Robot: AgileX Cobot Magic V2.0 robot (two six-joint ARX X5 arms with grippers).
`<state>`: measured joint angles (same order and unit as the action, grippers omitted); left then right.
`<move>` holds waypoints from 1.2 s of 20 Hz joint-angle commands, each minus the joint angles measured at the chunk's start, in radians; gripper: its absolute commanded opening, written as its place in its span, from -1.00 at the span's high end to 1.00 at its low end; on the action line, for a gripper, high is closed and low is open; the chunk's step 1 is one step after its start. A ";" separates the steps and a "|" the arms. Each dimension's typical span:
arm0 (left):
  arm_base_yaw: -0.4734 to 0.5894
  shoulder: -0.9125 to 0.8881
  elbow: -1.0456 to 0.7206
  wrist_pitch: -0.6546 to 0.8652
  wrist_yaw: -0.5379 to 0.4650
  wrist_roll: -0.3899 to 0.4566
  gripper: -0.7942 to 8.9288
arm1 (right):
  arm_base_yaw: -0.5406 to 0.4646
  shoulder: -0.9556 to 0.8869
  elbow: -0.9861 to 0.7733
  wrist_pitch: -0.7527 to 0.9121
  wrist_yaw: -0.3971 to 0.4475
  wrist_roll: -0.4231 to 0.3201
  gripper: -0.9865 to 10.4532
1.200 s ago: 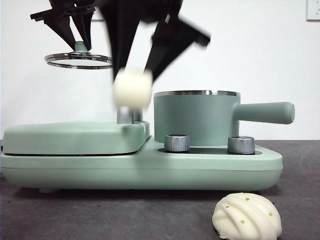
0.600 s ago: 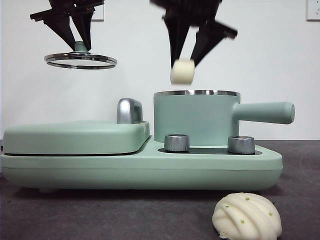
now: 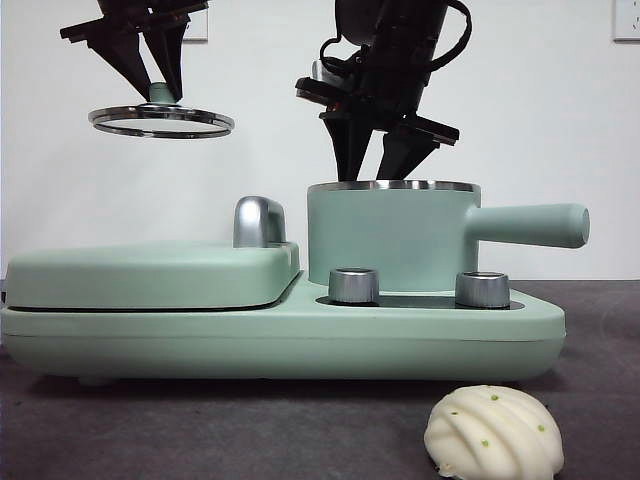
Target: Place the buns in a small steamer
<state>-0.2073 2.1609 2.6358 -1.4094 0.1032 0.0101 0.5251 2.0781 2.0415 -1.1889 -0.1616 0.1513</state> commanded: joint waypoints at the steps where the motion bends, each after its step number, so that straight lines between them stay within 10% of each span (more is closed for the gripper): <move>1: -0.002 0.000 0.041 0.017 0.002 -0.003 0.59 | 0.006 0.028 0.029 0.004 -0.003 -0.021 0.52; 24: -0.002 0.000 0.041 0.017 0.002 -0.016 0.59 | 0.052 -0.167 0.099 -0.236 -0.029 -0.038 0.11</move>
<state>-0.2070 2.1609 2.6358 -1.4094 0.1032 0.0032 0.5678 1.9152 2.1277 -1.3426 -0.1879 0.1104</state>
